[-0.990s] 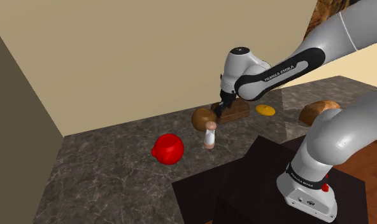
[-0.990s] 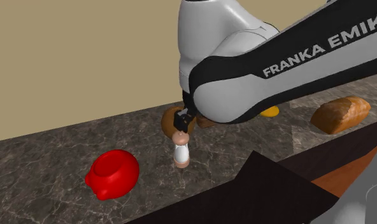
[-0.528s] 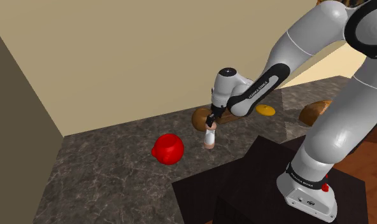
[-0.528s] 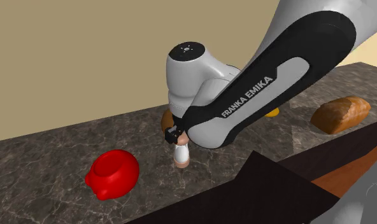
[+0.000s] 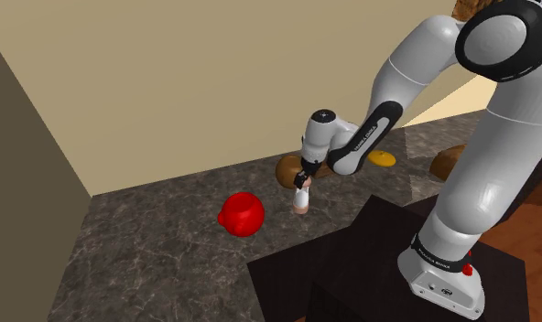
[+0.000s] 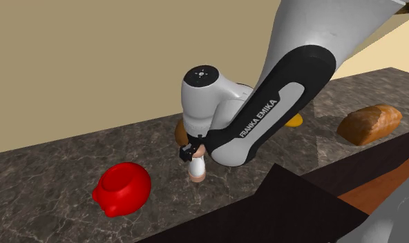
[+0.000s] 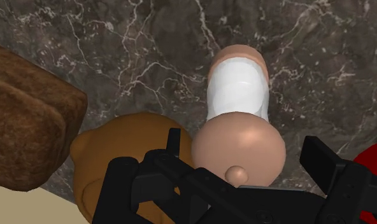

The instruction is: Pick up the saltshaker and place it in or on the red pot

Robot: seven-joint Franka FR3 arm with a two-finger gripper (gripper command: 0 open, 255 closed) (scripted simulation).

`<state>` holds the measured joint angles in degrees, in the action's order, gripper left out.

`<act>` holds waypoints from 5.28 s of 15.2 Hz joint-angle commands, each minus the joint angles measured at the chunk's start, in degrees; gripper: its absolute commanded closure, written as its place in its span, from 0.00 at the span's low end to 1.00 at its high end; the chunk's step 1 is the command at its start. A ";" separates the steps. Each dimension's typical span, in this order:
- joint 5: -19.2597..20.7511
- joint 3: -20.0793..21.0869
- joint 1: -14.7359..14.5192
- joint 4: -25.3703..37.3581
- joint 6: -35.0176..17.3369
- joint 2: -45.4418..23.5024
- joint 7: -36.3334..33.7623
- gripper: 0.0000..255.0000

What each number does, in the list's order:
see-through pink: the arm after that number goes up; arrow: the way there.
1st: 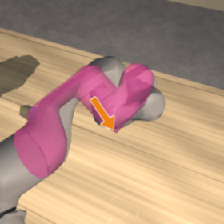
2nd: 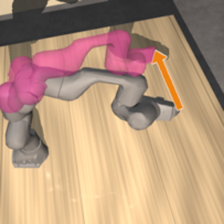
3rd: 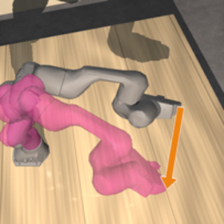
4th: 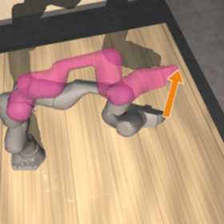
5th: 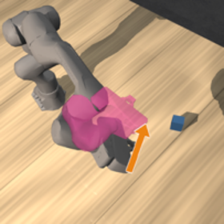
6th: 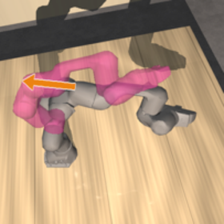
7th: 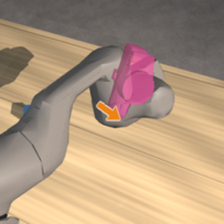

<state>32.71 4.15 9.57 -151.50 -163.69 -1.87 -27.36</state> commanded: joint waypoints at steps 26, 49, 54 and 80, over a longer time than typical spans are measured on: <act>-9.75 0.75 -1.07 -0.20 6.10 6.91 8.37 1.00; -20.27 -0.82 -4.83 5.78 25.90 21.35 18.34 1.00; -21.19 -1.00 -5.22 8.09 30.13 23.32 19.44 1.00; -16.36 15.51 -14.44 52.16 53.84 -2.78 -3.88 1.00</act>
<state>15.86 19.20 -4.34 -101.27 -110.87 -3.39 -30.33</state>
